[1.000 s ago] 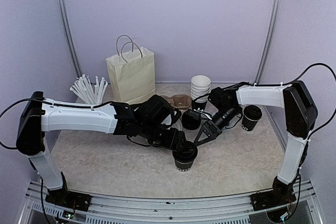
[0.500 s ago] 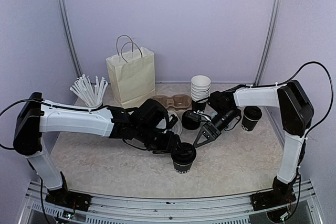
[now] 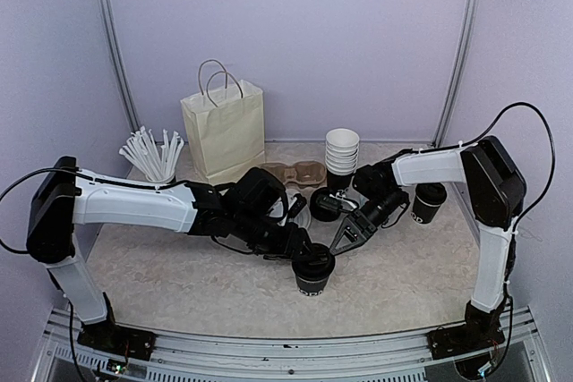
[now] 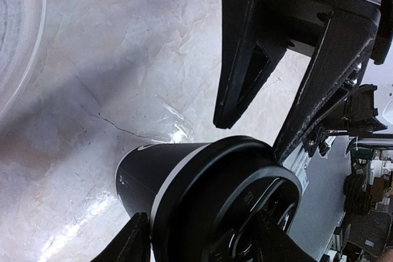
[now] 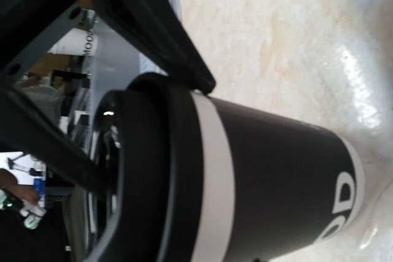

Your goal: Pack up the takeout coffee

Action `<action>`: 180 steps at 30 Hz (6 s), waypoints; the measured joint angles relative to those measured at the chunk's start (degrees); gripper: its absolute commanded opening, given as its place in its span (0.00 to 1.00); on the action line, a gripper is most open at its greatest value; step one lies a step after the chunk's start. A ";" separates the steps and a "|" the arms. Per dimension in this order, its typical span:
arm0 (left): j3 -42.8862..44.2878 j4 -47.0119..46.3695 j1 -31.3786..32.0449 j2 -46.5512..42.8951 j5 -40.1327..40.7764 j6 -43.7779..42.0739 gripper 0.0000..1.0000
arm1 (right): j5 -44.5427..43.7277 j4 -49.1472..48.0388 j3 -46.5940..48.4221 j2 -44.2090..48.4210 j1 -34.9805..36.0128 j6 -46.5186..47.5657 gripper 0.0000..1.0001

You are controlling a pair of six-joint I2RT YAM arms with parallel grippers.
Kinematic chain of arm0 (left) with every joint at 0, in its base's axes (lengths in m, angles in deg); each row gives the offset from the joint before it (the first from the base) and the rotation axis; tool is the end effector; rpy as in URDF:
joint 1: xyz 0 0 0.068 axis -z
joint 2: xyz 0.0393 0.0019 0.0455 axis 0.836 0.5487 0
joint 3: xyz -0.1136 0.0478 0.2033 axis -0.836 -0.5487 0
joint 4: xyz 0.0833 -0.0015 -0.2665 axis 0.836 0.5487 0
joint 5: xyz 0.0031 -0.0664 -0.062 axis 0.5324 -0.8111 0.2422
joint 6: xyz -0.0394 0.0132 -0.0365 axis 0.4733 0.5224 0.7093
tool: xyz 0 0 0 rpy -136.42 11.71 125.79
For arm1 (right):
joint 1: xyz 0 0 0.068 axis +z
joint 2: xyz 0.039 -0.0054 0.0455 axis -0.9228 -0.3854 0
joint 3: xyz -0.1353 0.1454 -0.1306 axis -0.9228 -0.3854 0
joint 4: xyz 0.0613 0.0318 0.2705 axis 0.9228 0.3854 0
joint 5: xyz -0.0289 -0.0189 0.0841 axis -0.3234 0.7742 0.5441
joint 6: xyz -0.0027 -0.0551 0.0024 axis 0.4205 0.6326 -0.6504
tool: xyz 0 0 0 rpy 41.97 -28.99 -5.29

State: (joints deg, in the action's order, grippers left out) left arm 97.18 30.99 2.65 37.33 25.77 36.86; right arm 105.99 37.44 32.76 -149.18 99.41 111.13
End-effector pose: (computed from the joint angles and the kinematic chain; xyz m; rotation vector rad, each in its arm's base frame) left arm 0.1896 -0.3419 0.1633 0.6029 2.6152 -1.0657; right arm 0.2760 0.2137 0.1177 1.1191 -2.2296 -1.6330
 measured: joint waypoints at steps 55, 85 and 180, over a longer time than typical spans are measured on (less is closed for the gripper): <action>-11.67 0.50 5.07 -16.81 16.98 11.02 0.76 | -13.44 -0.83 8.37 5.01 2.32 -0.63 0.51; -2.84 -11.87 -1.60 0.31 6.05 7.76 0.50 | -9.03 2.03 -3.32 11.45 4.90 6.12 0.51; -23.32 -21.97 4.28 -13.03 2.84 25.94 0.27 | -11.17 1.33 -1.66 6.67 4.00 1.79 0.39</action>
State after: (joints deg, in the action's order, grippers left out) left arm 73.86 9.02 6.94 24.30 28.61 62.81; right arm 94.82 38.77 31.10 -142.51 103.41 112.92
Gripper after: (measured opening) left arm 0.291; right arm 0.396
